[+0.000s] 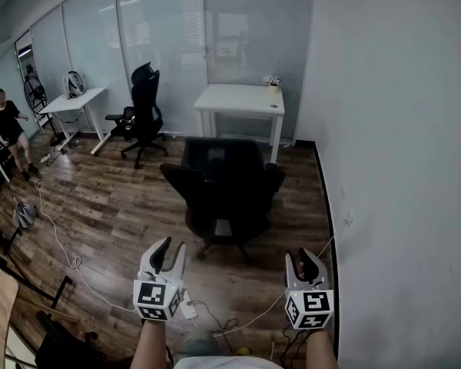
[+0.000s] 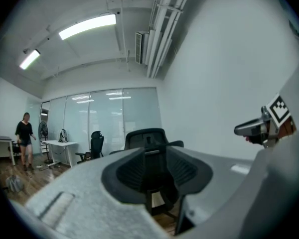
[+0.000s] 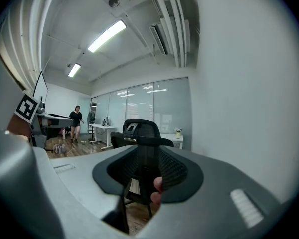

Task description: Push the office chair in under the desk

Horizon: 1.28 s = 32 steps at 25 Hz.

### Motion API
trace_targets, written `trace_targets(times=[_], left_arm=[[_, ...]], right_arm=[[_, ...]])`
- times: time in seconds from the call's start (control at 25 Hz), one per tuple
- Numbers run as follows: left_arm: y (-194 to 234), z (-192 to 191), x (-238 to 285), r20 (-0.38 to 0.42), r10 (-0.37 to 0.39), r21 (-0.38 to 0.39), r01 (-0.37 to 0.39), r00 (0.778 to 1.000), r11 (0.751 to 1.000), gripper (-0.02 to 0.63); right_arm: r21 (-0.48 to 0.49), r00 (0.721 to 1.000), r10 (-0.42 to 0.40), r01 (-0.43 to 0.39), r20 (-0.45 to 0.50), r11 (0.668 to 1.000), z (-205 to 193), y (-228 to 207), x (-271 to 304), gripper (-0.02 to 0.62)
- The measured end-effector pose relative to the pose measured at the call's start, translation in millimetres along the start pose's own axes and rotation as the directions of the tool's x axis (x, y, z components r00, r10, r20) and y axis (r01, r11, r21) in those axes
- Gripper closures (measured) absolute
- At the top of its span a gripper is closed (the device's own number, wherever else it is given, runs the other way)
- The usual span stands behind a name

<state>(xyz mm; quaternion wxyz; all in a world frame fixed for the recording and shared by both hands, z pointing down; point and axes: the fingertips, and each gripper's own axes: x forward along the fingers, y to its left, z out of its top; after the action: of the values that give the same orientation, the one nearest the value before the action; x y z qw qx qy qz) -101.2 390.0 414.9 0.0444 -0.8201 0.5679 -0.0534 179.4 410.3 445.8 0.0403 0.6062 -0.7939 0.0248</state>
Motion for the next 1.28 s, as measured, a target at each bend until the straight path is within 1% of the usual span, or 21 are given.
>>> trace_targets(times=[0.2, 0.36, 0.6, 0.8, 0.96, 1.28], left_arm=[[-5, -3, 10, -0.011, 0.011, -0.003, -0.011, 1.0, 1.0, 0.472], [-6, -11, 28, -0.016, 0.019, -0.006, -0.019, 1.0, 1.0, 0.472], [1, -20, 61, -0.016, 0.017, 0.001, -0.017, 1.0, 1.0, 0.472], [27, -30, 102, -0.016, 0.019, -0.003, -0.019, 1.0, 1.0, 0.472], [52, -39, 138, -0.03, 0.001, -0.005, -0.002, 1.0, 1.0, 0.469], [118, -44, 228, -0.057, -0.026, -0.019, 0.025, 0.998, 1.0, 0.466]], right_arm=[[0.008, 1.0, 0.015, -0.015, 0.001, 1.0, -3, -11, 8, 0.485], [-0.029, 1.0, 0.025, -0.024, 0.009, 0.999, -7, -20, 22, 0.485], [0.004, 0.999, 0.041, -0.041, 0.012, 0.999, -12, -32, 59, 0.485], [0.002, 0.999, 0.049, -0.049, 0.015, 0.999, -15, -36, 108, 0.485], [0.004, 0.998, 0.055, -0.055, 0.01, 0.998, -14, -32, 153, 0.485], [-0.022, 0.997, 0.08, -0.08, -0.015, 0.997, 3, -28, 256, 0.485]])
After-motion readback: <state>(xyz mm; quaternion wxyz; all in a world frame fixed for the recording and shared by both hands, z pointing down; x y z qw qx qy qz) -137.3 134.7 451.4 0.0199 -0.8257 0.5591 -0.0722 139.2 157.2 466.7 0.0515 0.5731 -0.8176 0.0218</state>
